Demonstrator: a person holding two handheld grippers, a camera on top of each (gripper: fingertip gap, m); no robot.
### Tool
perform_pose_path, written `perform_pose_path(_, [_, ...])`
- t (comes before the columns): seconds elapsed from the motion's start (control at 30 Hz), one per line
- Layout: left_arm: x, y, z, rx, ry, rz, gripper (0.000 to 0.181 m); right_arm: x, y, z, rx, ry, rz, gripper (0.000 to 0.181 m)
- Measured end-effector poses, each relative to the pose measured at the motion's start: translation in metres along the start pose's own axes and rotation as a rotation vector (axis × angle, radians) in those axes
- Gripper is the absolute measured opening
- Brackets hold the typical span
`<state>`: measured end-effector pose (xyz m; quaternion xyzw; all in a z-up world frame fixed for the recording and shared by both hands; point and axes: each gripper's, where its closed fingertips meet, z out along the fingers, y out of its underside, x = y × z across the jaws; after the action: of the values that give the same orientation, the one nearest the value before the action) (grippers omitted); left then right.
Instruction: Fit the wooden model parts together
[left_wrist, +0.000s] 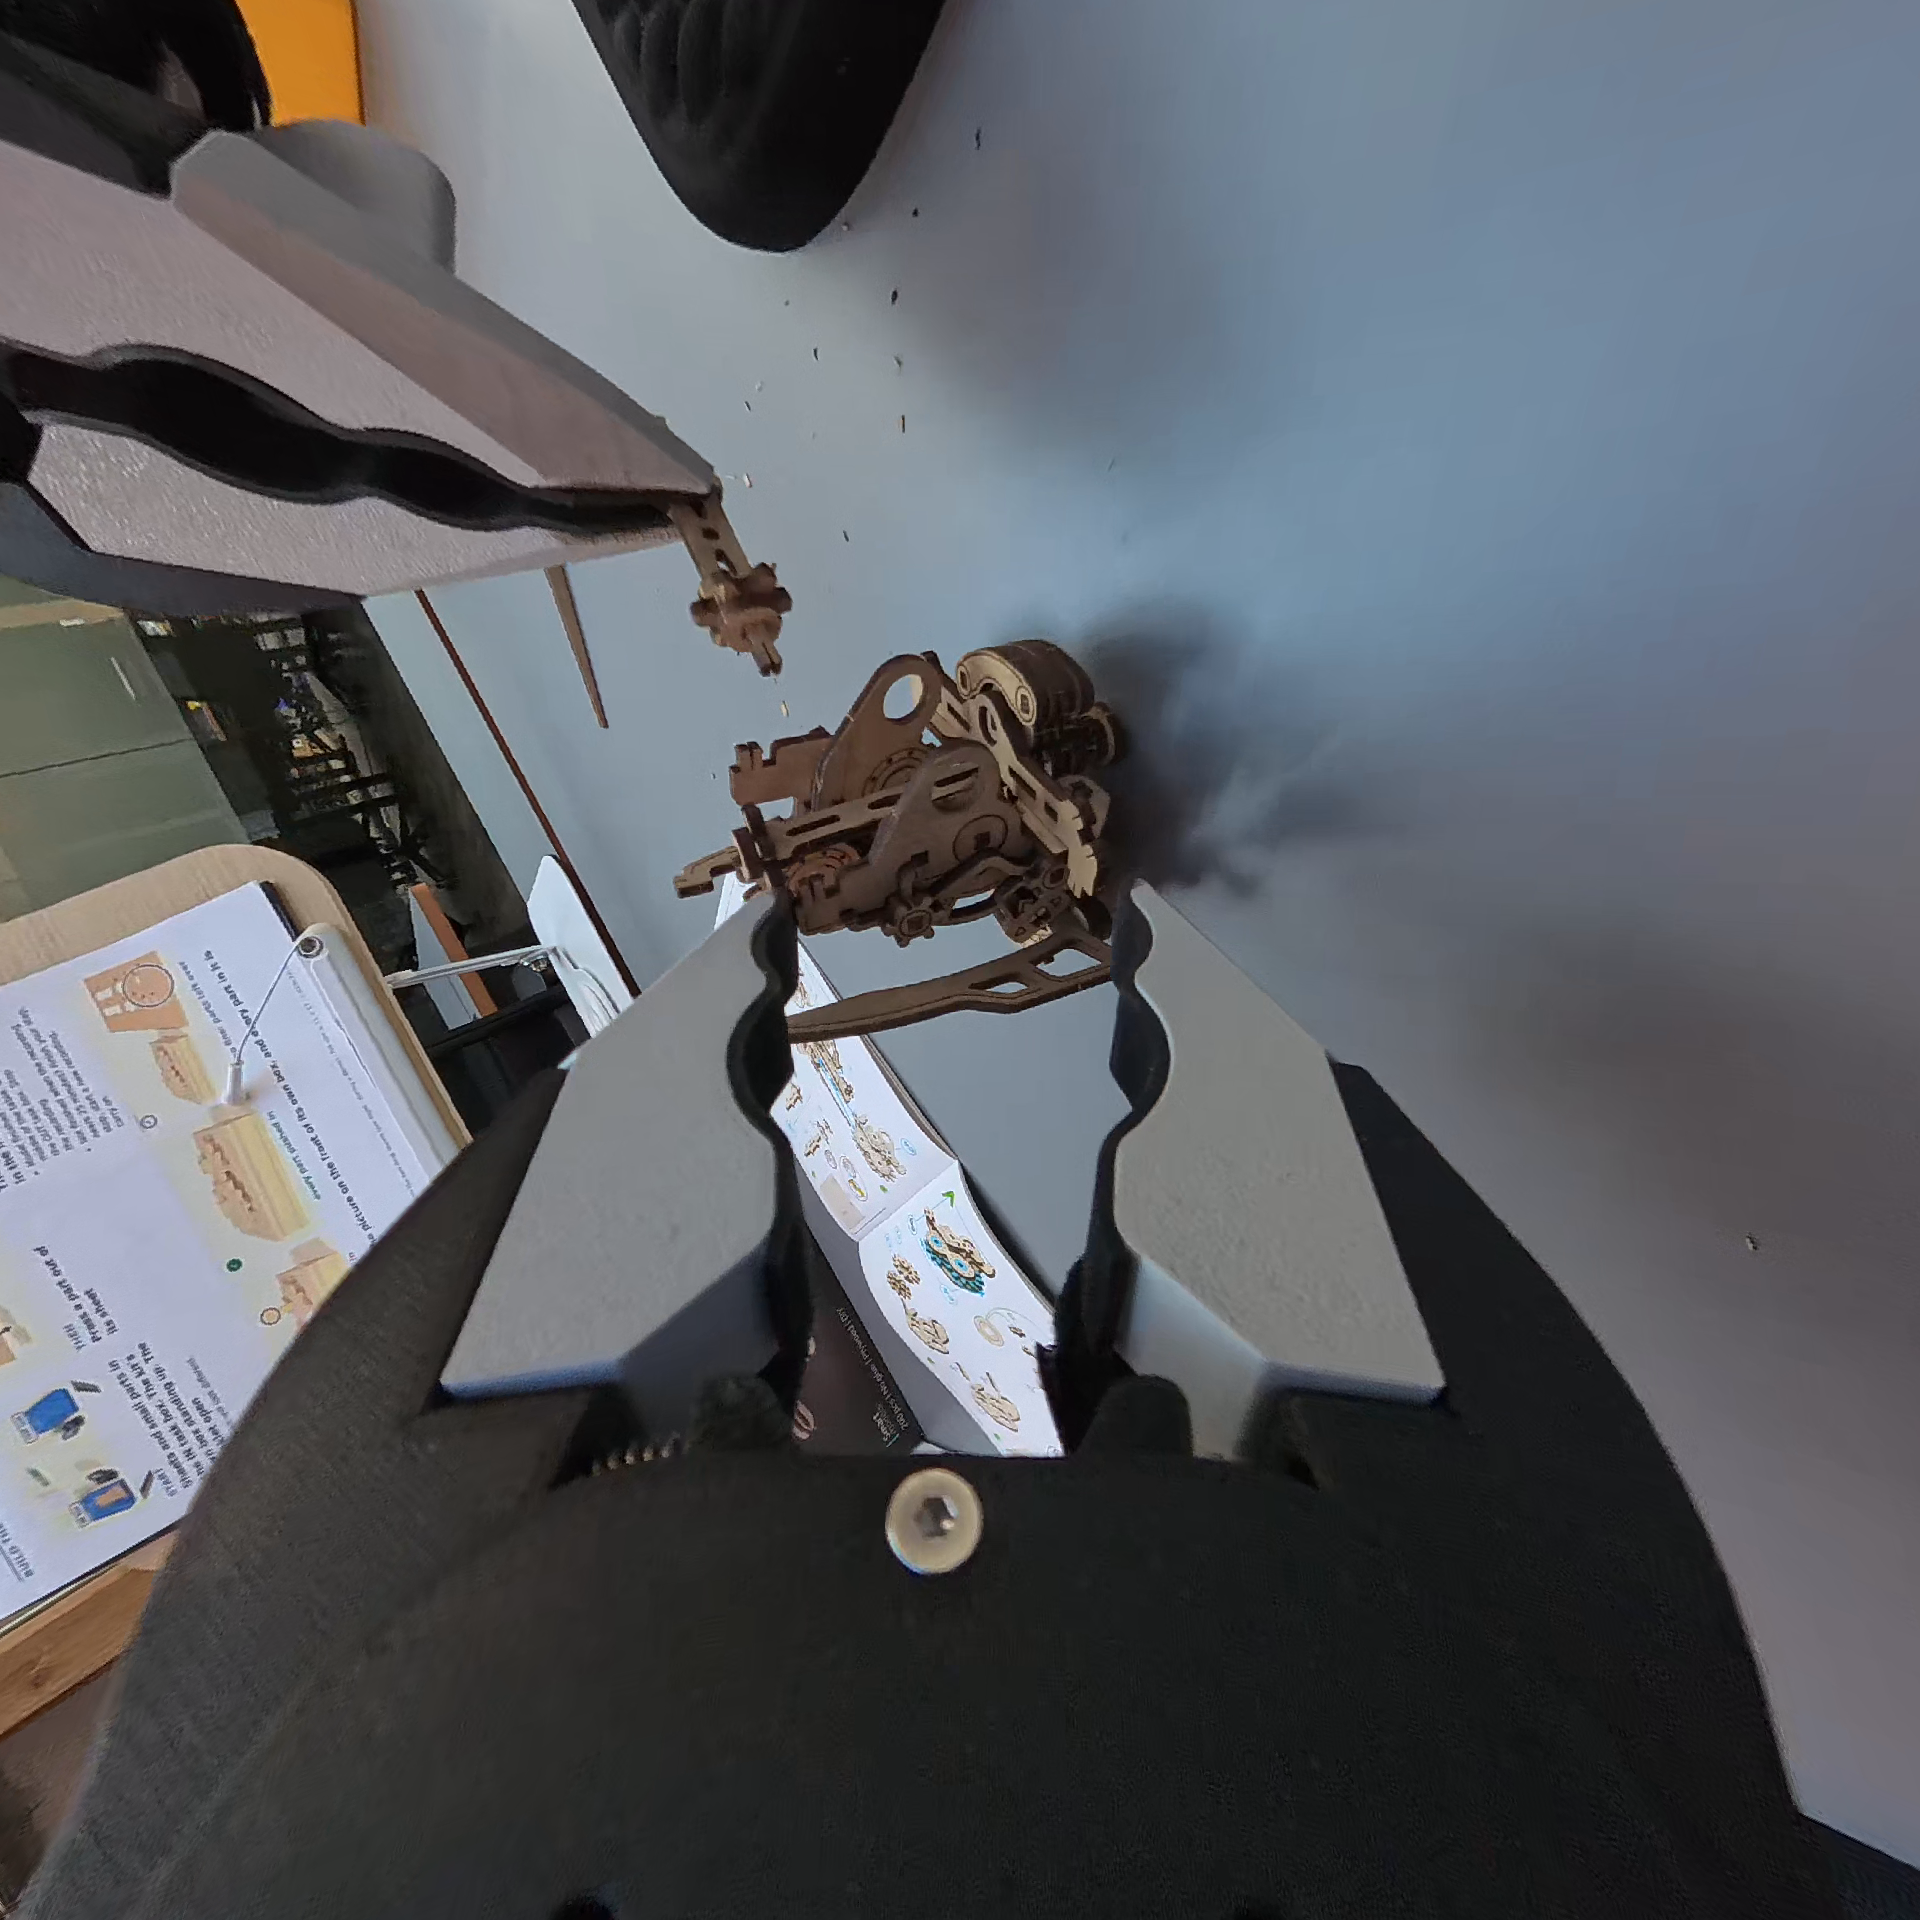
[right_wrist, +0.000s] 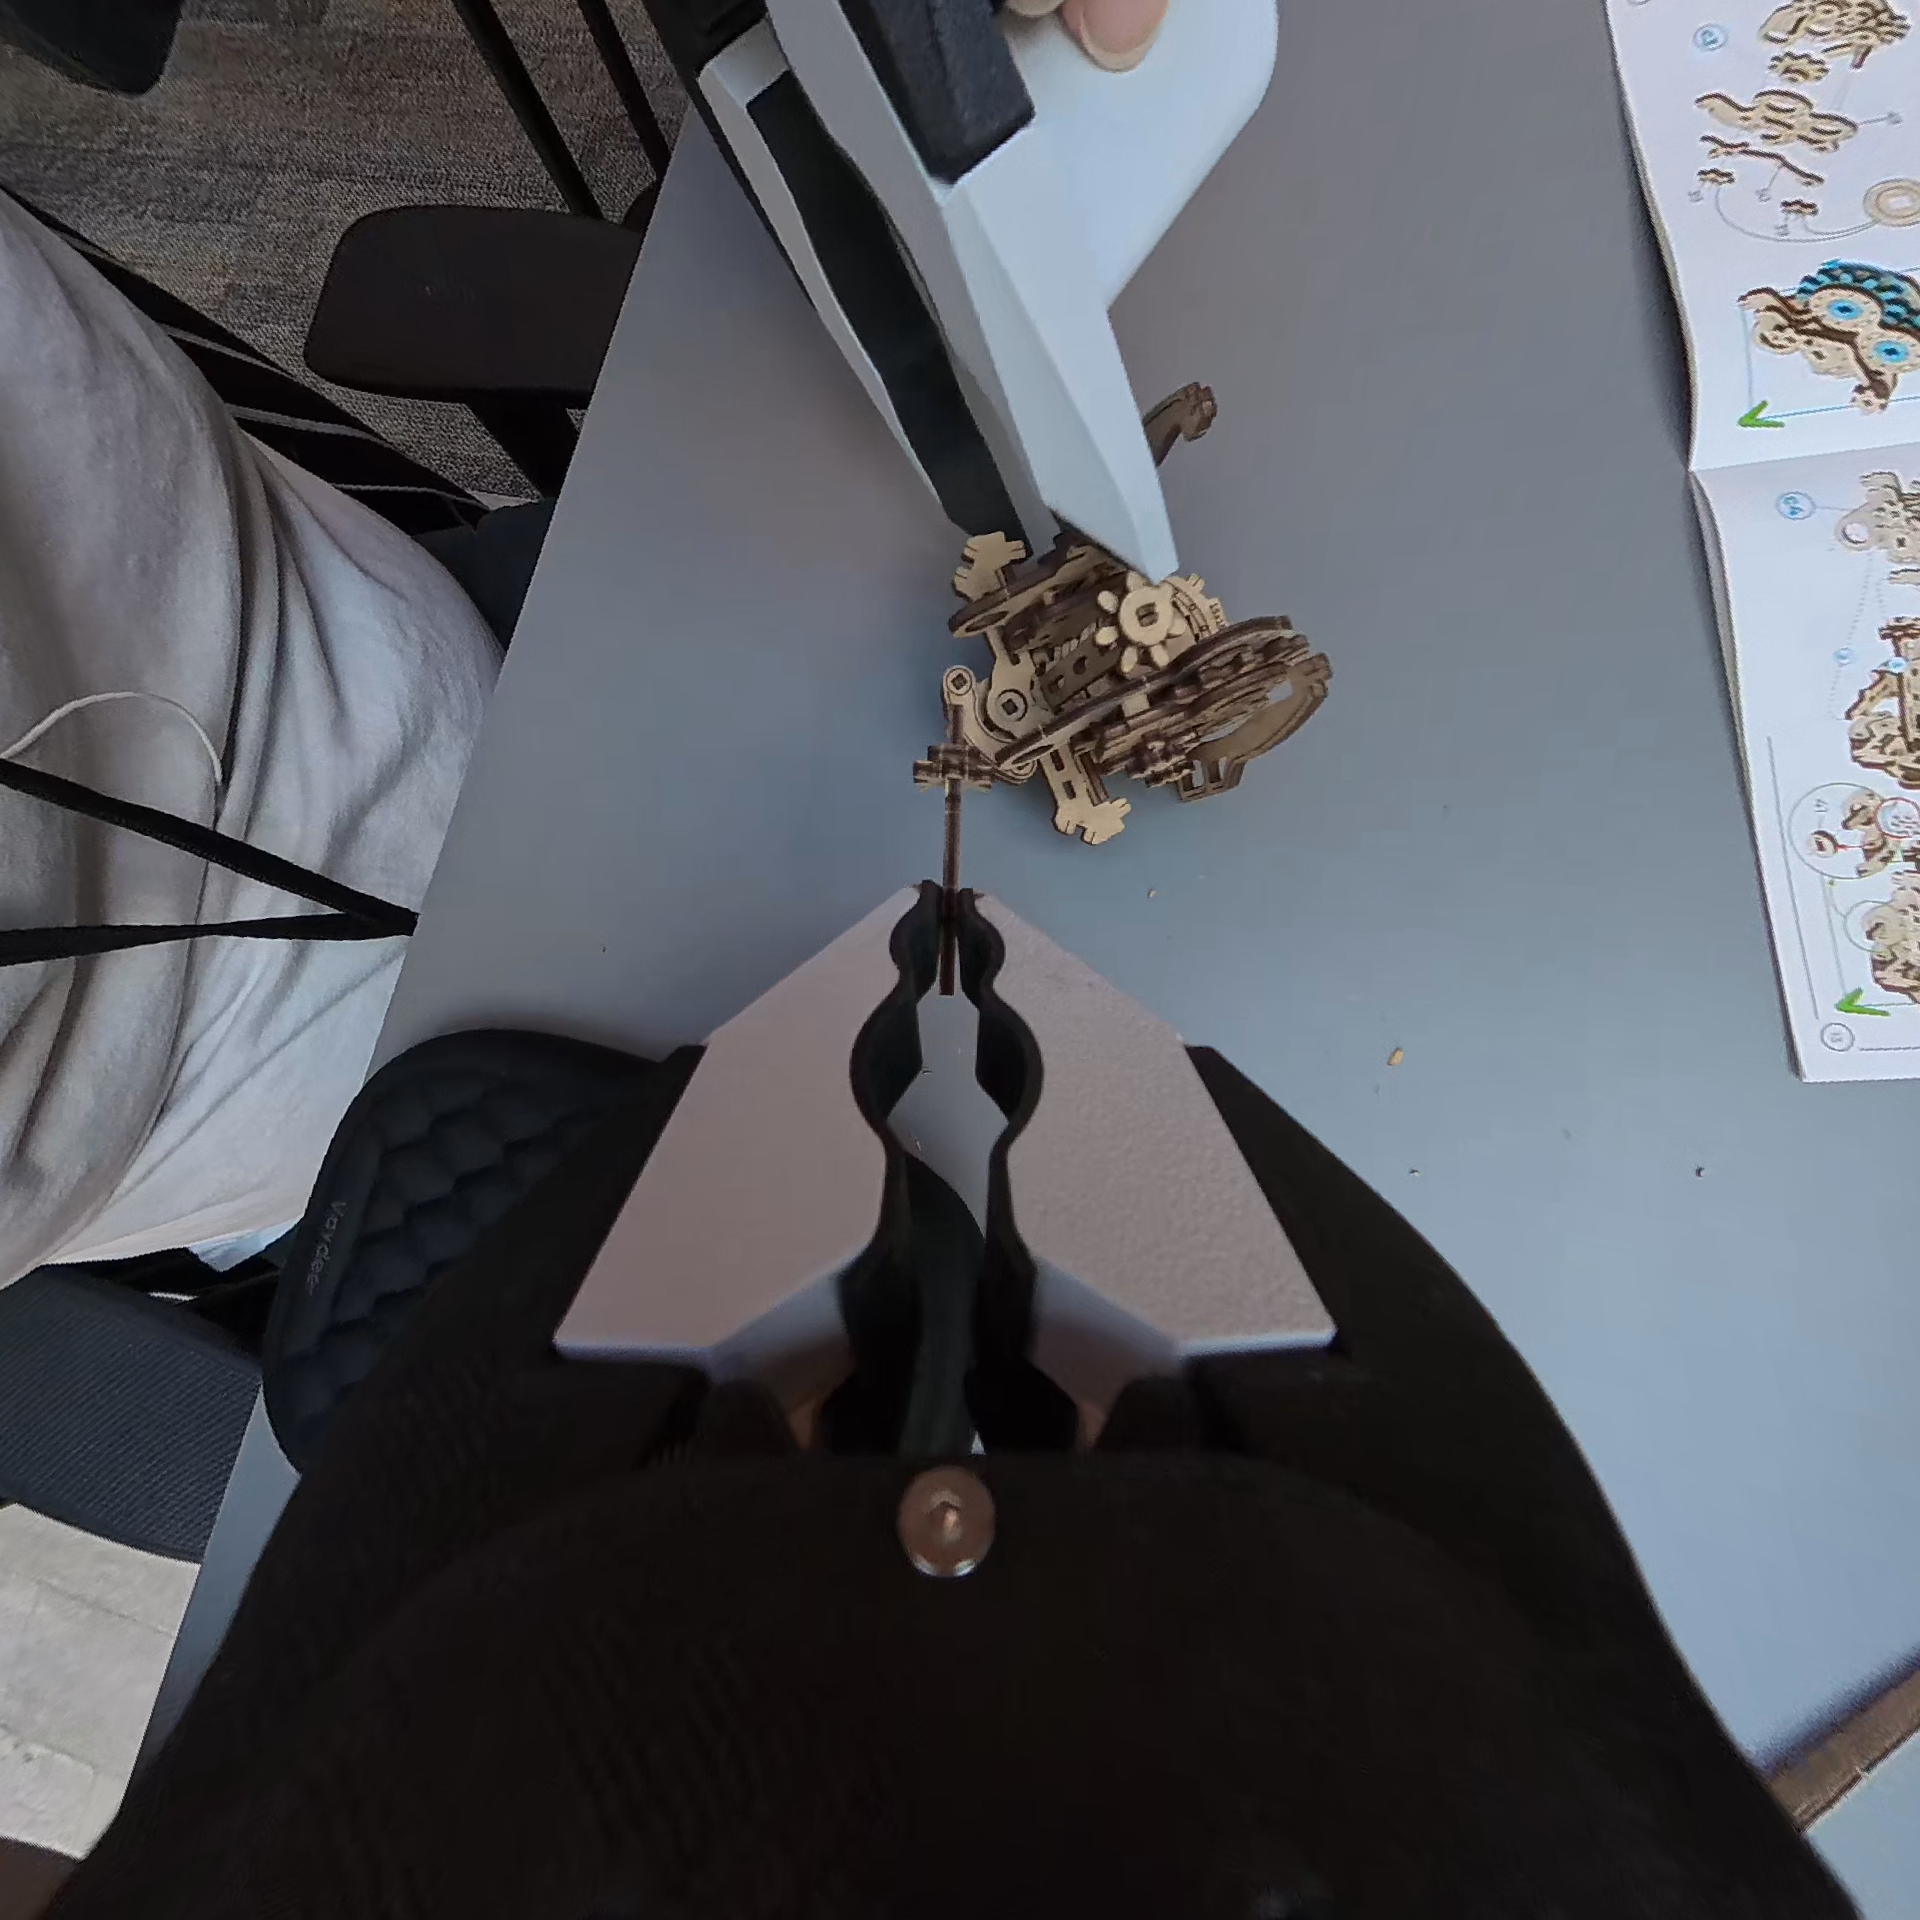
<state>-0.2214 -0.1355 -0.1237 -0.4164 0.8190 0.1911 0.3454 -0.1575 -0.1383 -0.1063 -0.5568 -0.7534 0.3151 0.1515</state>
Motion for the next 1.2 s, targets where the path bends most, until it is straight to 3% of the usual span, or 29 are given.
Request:
perform_pose_path(0.47, [-0.004,0.005,0.0,0.0,-0.132,0.017,0.055,0.008,-0.006,0.013,-0.006,0.036,-0.022,0.001])
perform_pose_path(0.6, [-0.004,0.005,0.0,0.009,-0.138,0.006,0.055,0.012,-0.011,0.017,-0.053,0.087,-0.068,0.001])
perform_pose_path(1.0, [-0.003,0.005,-0.002,0.038,-0.209,-0.014,0.055,0.011,-0.017,0.033,-0.185,0.03,-0.021,0.001])
perform_pose_path(1.2, [-0.002,0.008,-0.003,0.043,-0.229,-0.007,0.055,0.011,-0.019,0.036,-0.252,0.018,-0.096,0.002])
